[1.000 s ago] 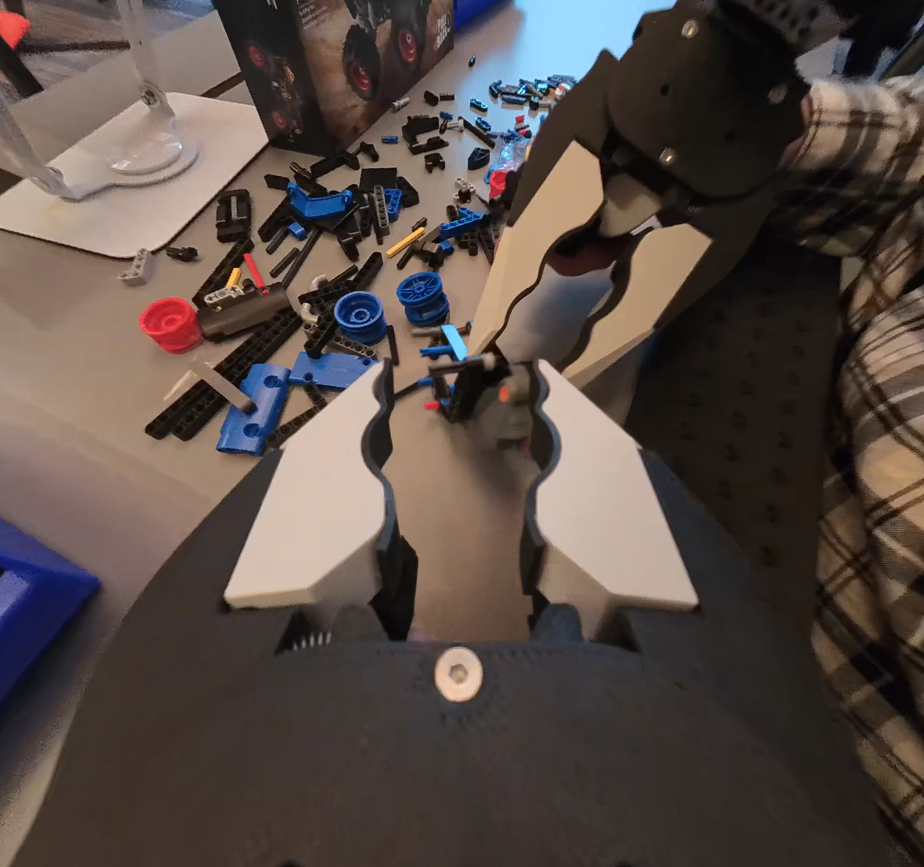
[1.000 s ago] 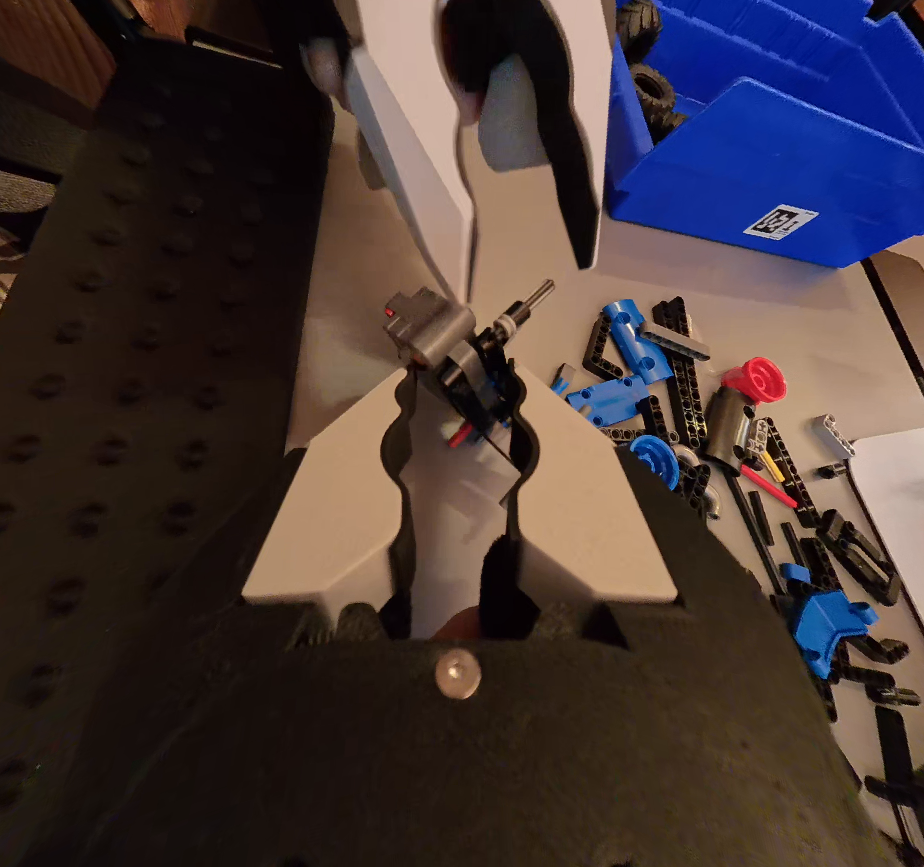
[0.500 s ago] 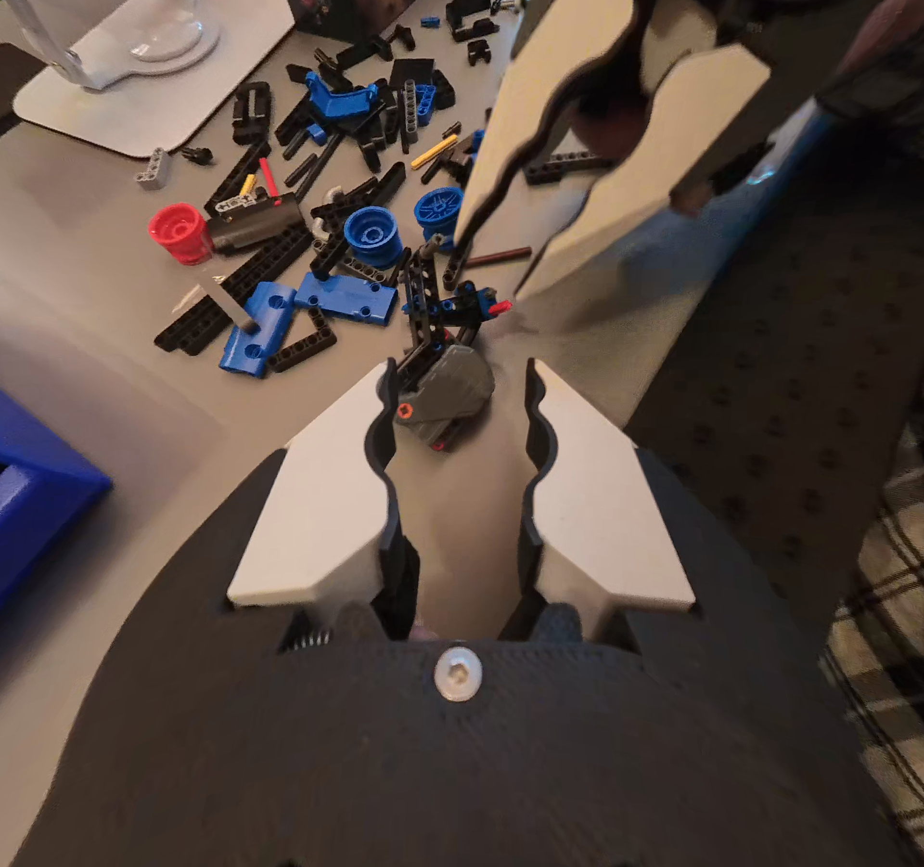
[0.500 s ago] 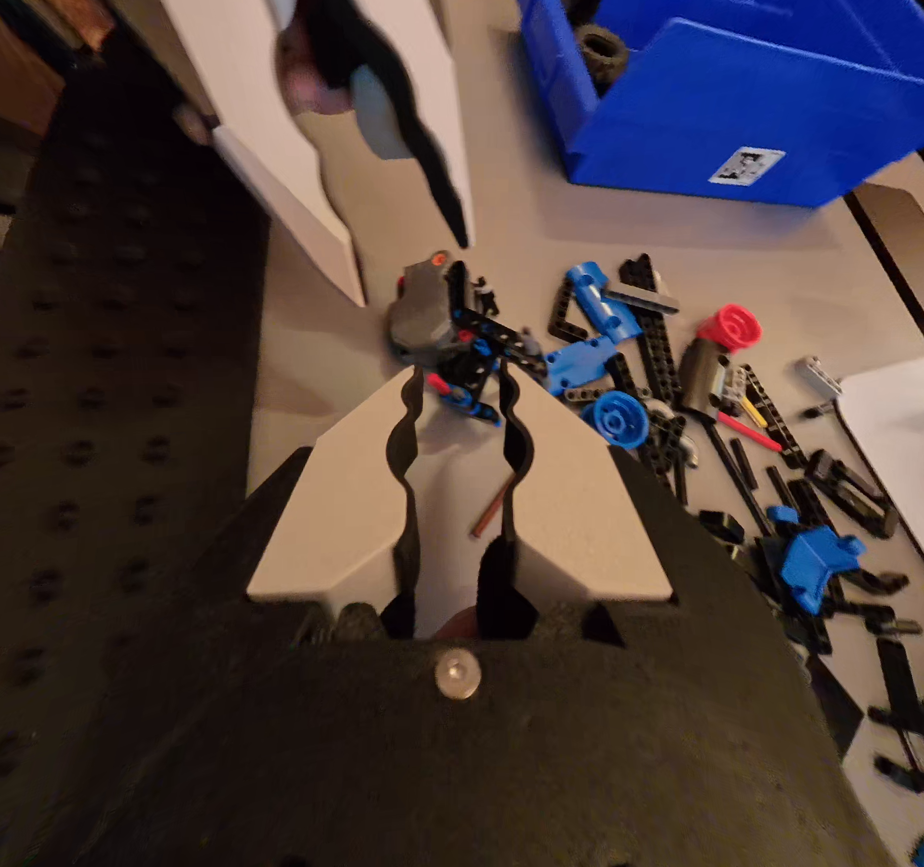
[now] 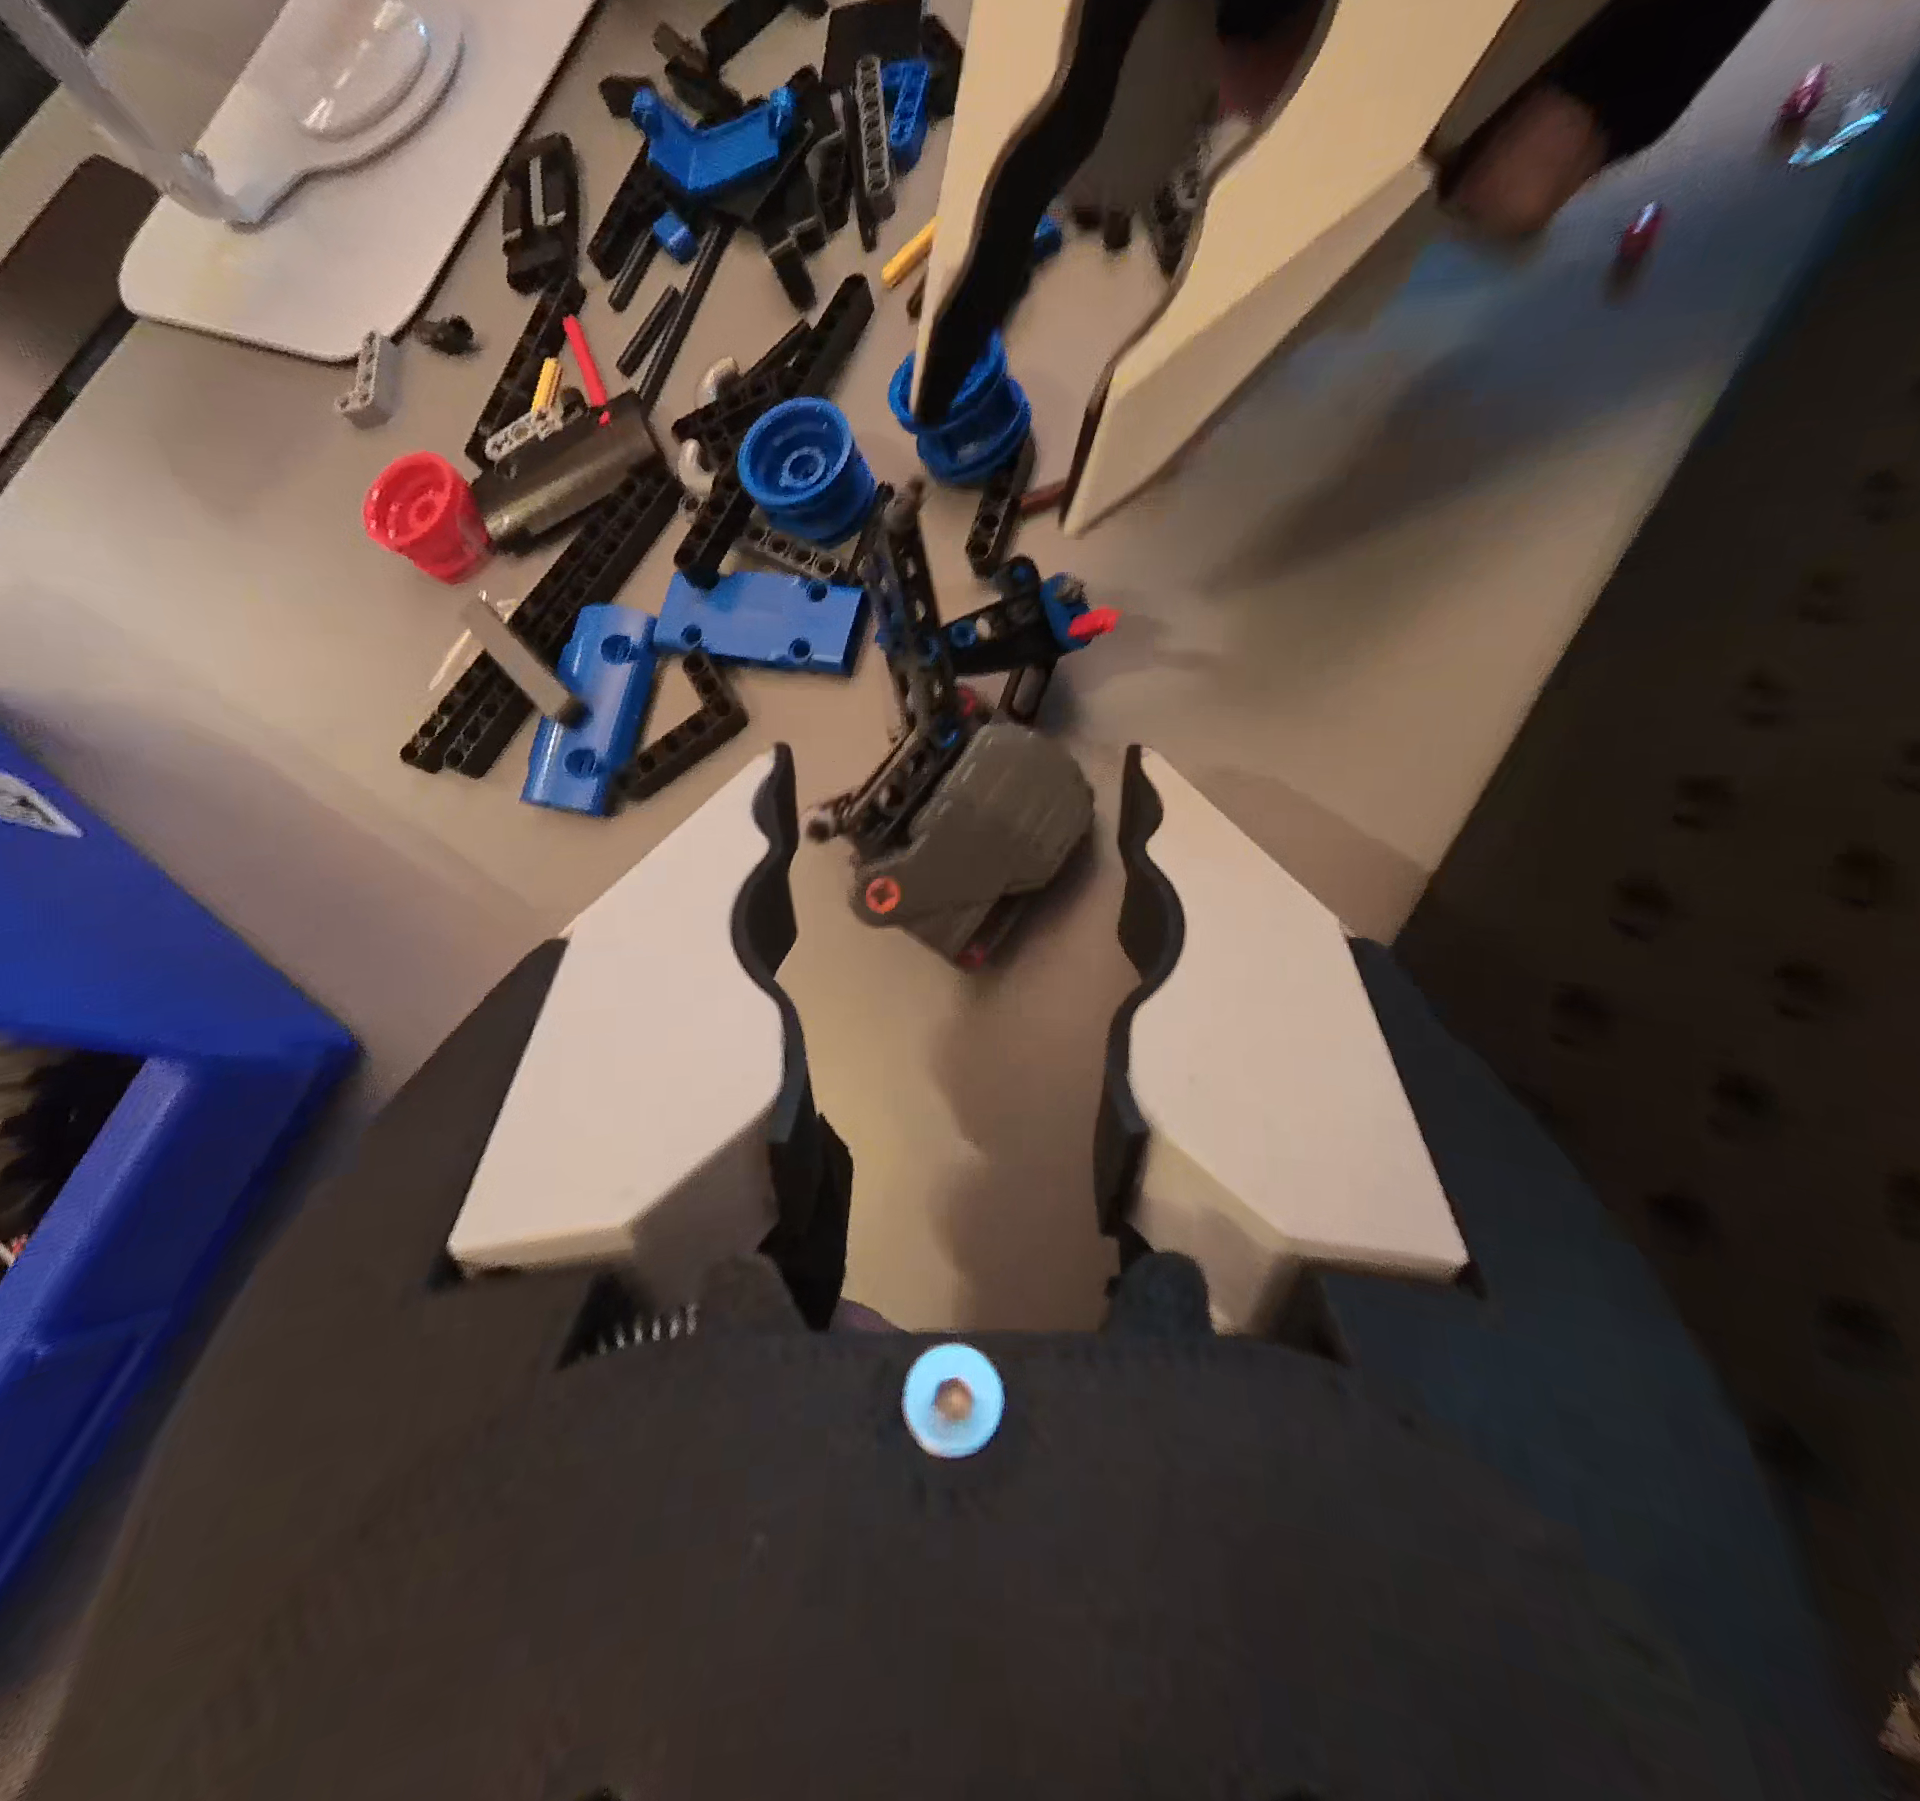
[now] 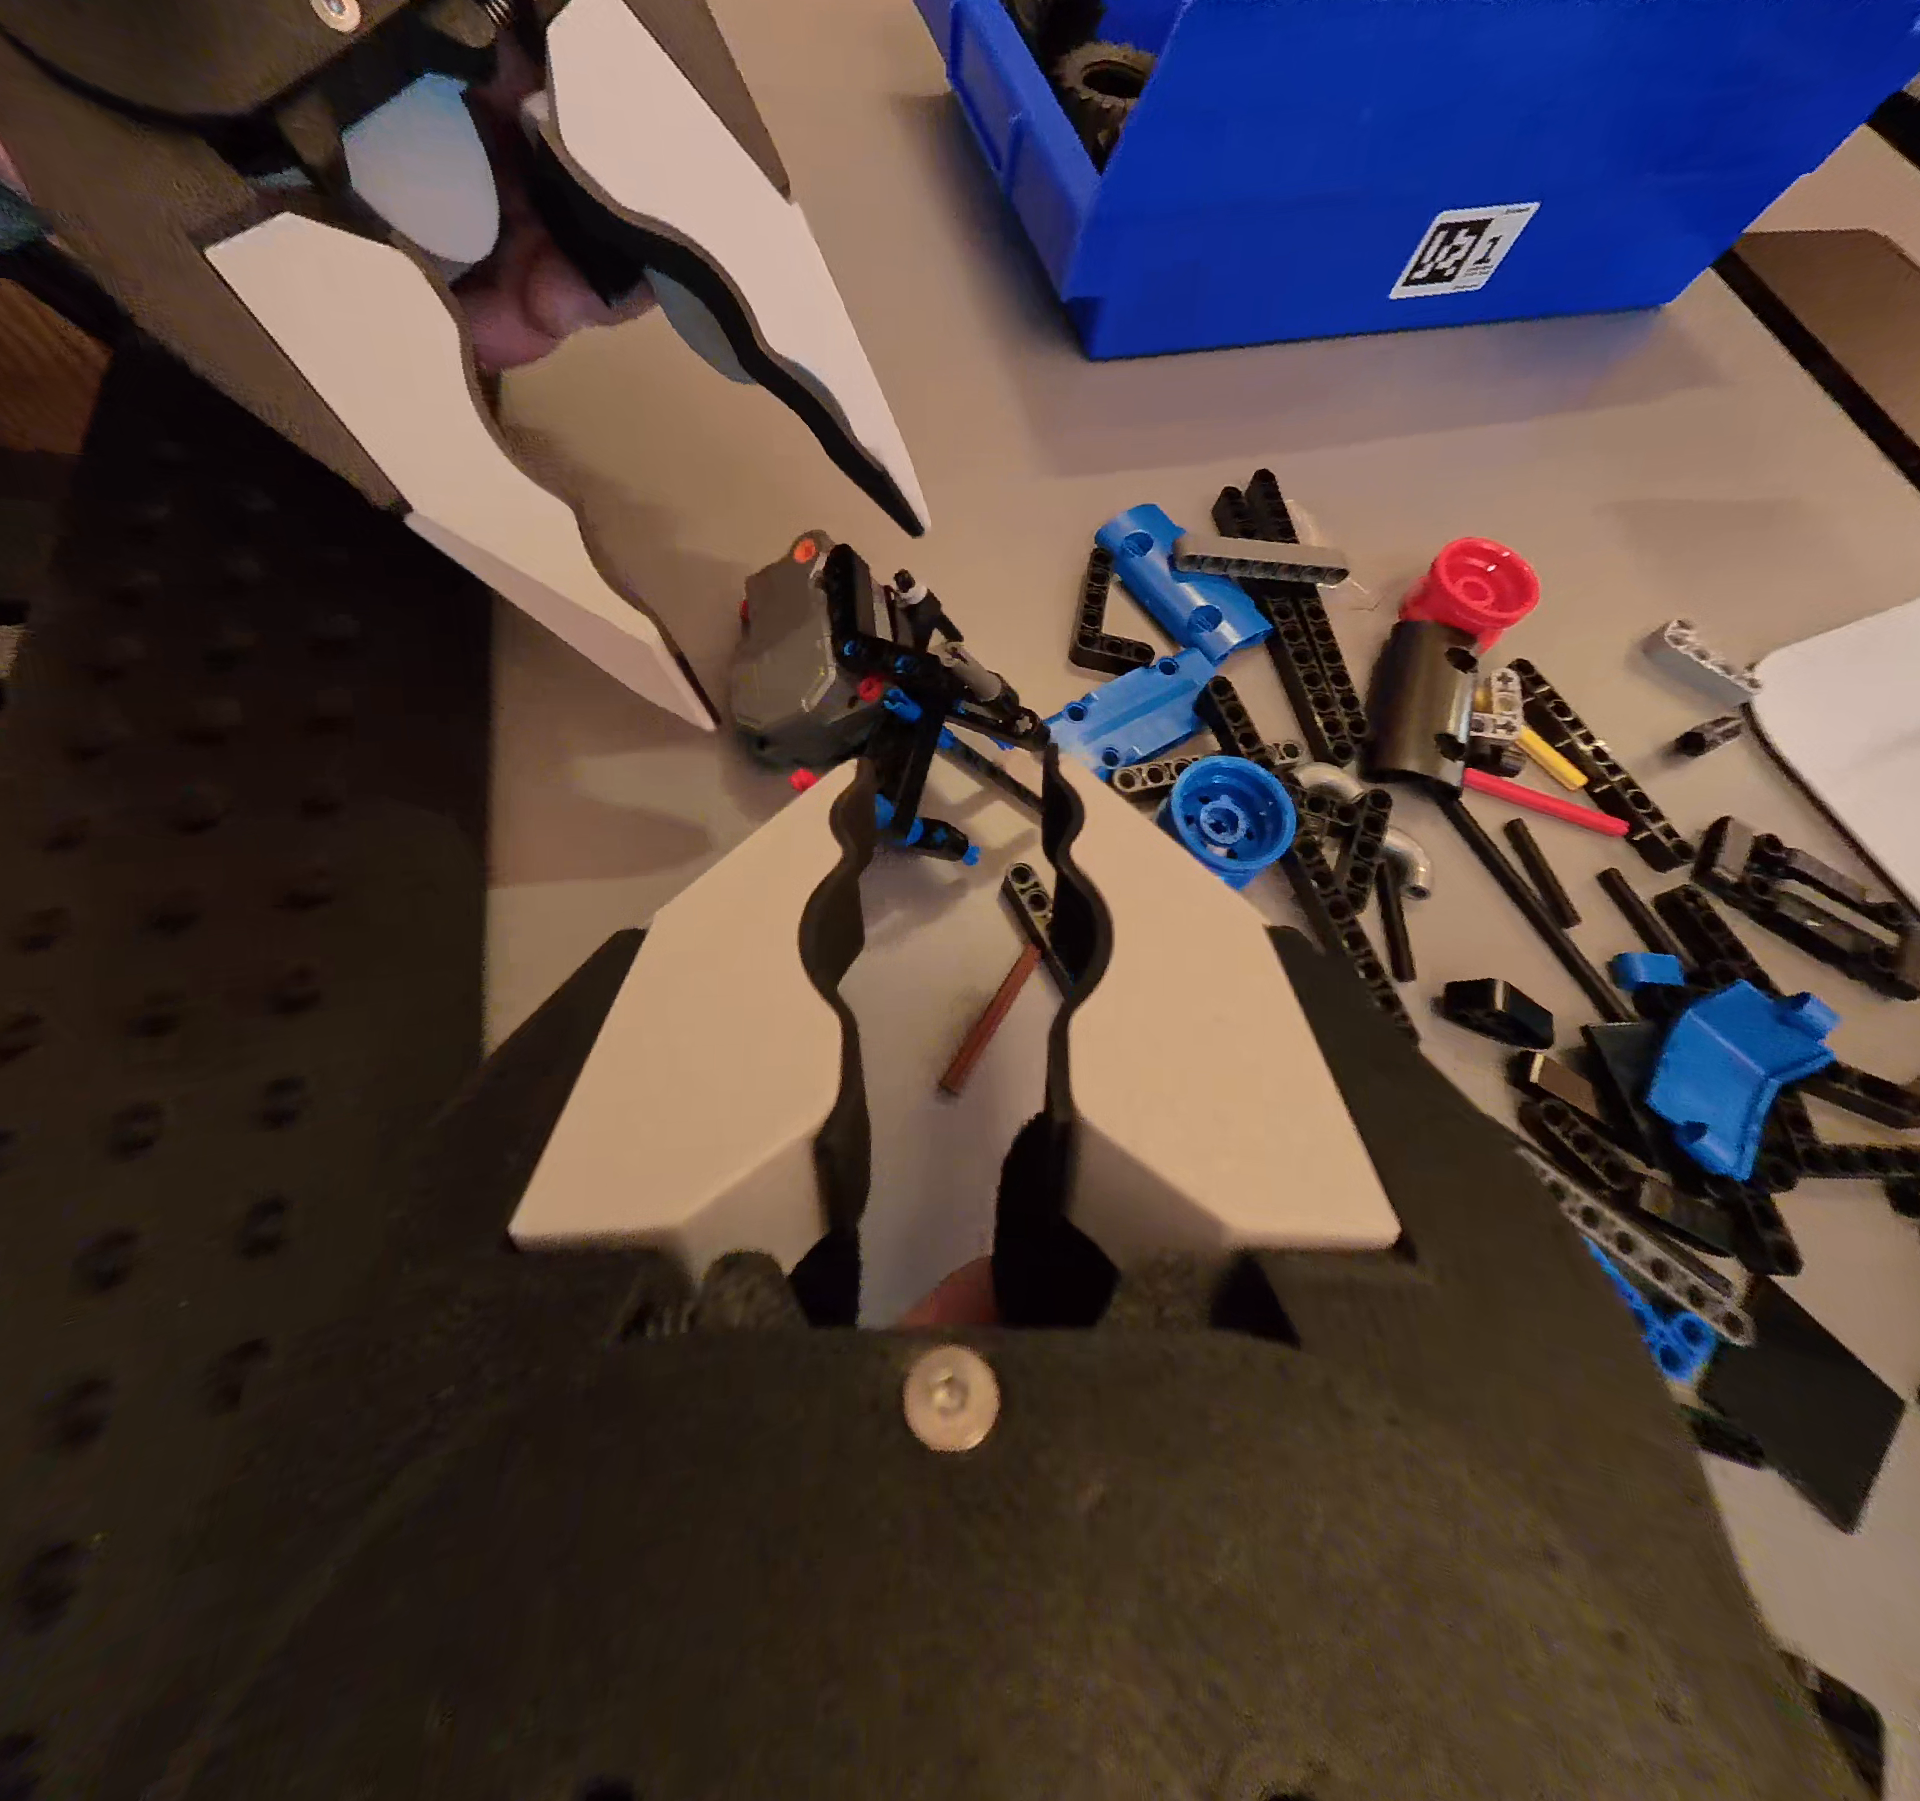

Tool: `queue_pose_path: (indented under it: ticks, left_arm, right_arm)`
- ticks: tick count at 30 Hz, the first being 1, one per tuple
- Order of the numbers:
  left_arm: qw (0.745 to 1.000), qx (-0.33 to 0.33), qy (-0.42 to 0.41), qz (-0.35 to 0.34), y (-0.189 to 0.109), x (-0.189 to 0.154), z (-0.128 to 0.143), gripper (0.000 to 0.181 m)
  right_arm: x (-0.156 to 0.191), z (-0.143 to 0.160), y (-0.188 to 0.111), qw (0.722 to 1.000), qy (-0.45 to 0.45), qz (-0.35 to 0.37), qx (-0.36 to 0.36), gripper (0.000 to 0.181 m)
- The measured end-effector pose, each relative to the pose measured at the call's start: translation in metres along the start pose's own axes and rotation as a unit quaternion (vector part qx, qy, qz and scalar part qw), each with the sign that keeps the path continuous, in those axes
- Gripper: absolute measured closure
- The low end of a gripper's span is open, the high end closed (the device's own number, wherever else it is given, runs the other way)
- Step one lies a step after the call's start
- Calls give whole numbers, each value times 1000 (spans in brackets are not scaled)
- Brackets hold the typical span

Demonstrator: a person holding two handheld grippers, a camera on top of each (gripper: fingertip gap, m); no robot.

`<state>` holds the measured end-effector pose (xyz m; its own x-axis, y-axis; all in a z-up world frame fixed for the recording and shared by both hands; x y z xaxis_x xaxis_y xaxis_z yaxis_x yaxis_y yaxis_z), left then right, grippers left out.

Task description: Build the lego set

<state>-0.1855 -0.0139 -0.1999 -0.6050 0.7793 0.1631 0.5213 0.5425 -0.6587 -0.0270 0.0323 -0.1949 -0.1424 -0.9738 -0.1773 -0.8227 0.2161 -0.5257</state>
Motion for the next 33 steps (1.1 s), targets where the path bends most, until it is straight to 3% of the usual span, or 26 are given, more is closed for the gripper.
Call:
queue_pose_path:
  ticks: [5,7,8,14,18,23,26,28,29,33]
  left_arm:
    - [998,33,56,-7,18,-11,-3,119]
    - [994,51,92,-32,26,-14,0,127]
    - [992,48,104,-48,27,-13,-1,137]
    - [975,23,198,-97,22,-24,3,140]
    - [947,-26,275,-165,9,-29,1,139]
    - [897,-95,359,-241,-9,-37,-12,140]
    - [884,-112,385,-240,-11,-44,-23,140]
    - [875,-116,404,-240,-9,-48,-27,140]
    - [873,-120,407,-239,-8,-49,-29,141]
    - [869,-134,400,-258,-11,-43,-36,142]
  right_arm:
    - [7,6,10,999,-8,-29,31,150]
    - [8,7,11,999,-7,-31,33,150]
    - [7,8,11,999,-5,-31,33,150]
    - [5,8,9,999,8,-34,28,149]
    - [3,3,3,997,44,-65,-15,145]
    - [-7,-8,-15,977,122,-124,-119,132]
    - [4,-15,-13,982,78,-120,-126,115]
    - [12,-18,-9,986,37,-107,-120,126]
    - [13,-20,-9,988,26,-93,-124,147]
    - [11,-25,-12,988,5,-50,-148,149]
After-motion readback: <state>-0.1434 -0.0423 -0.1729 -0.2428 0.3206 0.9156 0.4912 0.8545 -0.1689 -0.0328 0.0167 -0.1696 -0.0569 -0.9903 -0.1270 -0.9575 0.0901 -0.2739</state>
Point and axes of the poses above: each gripper's, where its closed fingertips meet, y out along the fingers, z out of its underside, x = y × z across the jaws, the point moved 9 cm from there along -y, back along the fingers, and after that the axes turned 6 degrees about -y, right-handed, at the moved point
